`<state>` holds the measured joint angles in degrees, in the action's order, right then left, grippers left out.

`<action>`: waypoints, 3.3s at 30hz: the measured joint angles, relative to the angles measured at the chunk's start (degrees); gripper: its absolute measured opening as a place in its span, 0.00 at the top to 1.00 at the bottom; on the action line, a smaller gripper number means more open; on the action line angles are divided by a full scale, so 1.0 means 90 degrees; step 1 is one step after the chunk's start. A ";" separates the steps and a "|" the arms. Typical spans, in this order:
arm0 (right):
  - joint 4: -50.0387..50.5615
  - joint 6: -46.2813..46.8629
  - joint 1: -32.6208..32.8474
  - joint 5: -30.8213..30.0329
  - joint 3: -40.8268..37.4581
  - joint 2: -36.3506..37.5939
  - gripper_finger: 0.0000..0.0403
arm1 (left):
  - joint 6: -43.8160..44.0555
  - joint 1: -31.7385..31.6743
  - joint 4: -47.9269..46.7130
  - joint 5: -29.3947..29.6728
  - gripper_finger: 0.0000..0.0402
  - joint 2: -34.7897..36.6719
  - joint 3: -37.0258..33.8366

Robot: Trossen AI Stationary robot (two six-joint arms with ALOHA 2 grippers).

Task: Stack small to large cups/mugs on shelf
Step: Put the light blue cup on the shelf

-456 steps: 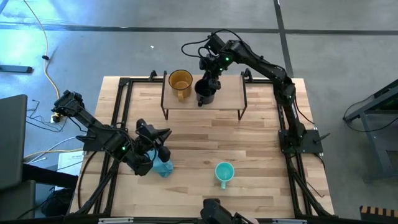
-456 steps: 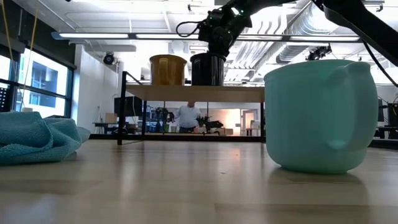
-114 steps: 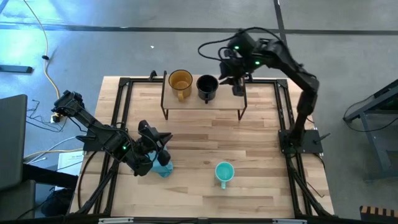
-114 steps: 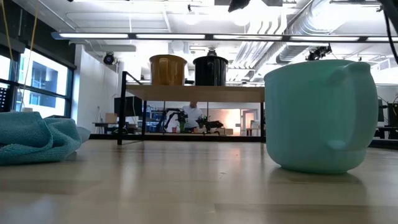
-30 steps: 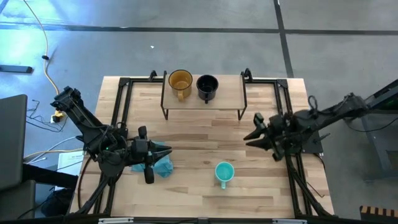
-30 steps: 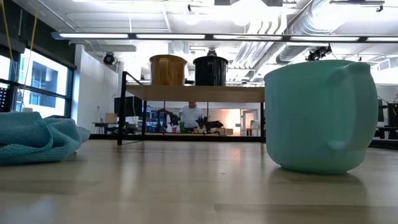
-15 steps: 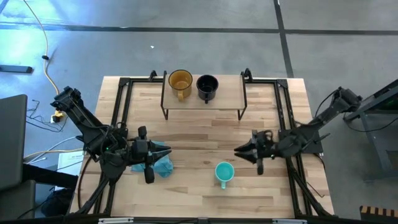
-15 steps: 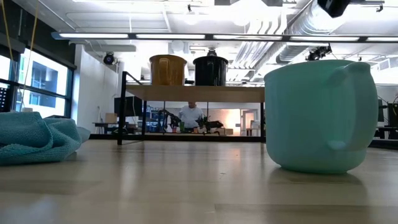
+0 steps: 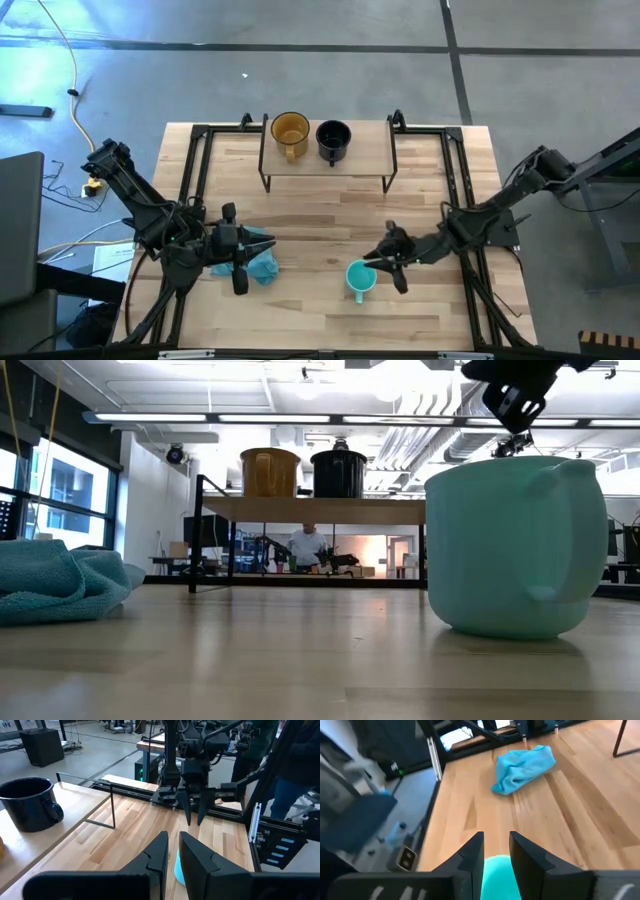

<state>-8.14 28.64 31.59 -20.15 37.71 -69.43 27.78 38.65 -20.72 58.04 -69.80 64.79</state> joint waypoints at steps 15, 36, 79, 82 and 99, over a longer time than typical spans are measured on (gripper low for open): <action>0.0972 -0.0588 -0.0436 0.1074 0.0005 0.0000 0.80 | 0.0463 0.0000 -0.0293 -0.0138 0.91 -0.0066 -0.0002; 0.1355 -0.1208 -0.1159 0.2313 0.0350 -0.0751 0.80 | 0.0565 0.0000 -0.0288 -0.0049 0.91 -0.0066 -0.0002; 0.2665 -0.1187 -0.1469 0.2430 0.1319 -0.1792 0.80 | 0.0635 0.0000 -0.0383 -0.0190 0.91 -0.0066 -0.0002; 0.2664 -0.1187 -0.1469 0.2430 0.1319 -0.1792 0.80 | 0.0635 0.0000 -0.0380 -0.0190 0.91 -0.0066 -0.0002; 0.2664 -0.1044 -0.1467 0.2430 0.1319 -0.1792 0.80 | 0.0637 0.0002 -0.0378 -0.0188 0.91 -0.0066 -0.0002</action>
<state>15.84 19.25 18.39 1.72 49.58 -85.56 33.51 38.68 -24.12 56.35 -70.39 64.77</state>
